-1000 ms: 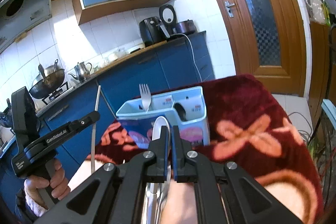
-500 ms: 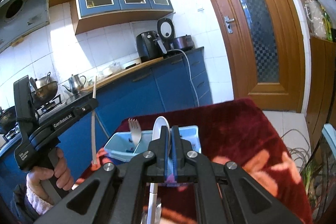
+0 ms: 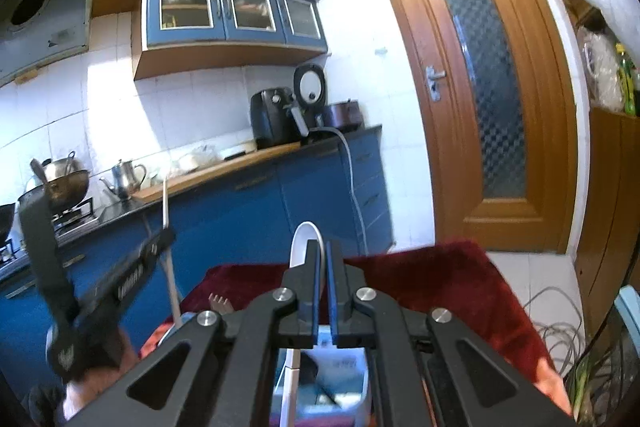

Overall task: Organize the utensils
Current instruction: 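Carry the chopstick and white spoon over the blue caddy with both grippers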

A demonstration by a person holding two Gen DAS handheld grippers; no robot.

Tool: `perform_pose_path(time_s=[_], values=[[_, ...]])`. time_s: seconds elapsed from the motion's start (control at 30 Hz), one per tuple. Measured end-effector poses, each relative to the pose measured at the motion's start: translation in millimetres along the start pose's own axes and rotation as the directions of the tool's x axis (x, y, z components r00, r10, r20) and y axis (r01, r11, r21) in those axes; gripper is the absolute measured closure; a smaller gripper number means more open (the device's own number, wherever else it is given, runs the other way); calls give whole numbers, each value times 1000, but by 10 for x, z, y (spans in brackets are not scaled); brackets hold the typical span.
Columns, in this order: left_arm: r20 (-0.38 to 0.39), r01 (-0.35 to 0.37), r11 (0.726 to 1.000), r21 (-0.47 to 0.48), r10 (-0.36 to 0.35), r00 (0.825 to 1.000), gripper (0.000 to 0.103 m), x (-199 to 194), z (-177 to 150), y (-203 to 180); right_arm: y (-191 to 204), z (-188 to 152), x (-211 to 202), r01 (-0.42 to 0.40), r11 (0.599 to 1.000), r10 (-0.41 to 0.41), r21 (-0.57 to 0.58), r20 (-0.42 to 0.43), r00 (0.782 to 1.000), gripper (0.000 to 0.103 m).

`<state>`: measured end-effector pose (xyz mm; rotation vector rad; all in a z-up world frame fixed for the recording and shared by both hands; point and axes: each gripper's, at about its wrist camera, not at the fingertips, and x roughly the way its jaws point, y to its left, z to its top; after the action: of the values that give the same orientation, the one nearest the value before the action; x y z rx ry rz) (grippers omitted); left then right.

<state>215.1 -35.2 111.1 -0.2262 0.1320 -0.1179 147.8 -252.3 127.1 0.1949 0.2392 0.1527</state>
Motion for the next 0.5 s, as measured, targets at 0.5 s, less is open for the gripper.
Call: perform_pose_path(time_s=[0.5], values=[[-20, 5, 1000, 25, -5, 1000, 99, 48, -217, -37, -2, -123, 475, 157, 981, -141, -116, 139, 980, 98]])
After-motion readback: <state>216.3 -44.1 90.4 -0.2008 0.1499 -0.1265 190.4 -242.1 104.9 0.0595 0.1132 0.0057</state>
